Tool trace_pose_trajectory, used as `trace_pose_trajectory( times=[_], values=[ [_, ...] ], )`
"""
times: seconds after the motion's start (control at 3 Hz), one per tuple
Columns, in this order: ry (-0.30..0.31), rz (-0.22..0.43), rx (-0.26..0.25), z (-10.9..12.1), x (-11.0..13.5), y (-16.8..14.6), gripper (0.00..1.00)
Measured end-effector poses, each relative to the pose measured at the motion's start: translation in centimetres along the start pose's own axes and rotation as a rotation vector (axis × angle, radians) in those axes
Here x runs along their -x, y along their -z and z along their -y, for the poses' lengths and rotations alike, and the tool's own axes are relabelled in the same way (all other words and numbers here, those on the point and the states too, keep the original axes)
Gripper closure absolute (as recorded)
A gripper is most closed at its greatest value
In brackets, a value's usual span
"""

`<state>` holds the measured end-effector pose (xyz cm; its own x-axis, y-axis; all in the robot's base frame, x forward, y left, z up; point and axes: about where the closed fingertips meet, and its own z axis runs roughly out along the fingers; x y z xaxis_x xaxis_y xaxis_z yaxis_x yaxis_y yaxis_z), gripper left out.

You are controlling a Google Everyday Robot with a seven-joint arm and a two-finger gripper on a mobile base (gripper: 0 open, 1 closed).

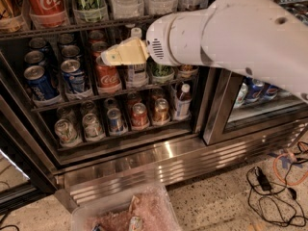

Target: Pick green can from top shelf of fridge

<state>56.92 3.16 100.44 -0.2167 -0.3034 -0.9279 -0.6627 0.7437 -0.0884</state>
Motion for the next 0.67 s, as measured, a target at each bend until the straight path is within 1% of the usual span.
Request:
trace_pose_trajectory(
  times=[0.33, 0.67],
  values=[
    [-0.036, 0.069, -0.048, -0.1, 0.8, 0.0, 0.0],
    [-0.019, 0.13, -0.078, -1.2, 2.7, 0.4, 0.0]
  ],
)
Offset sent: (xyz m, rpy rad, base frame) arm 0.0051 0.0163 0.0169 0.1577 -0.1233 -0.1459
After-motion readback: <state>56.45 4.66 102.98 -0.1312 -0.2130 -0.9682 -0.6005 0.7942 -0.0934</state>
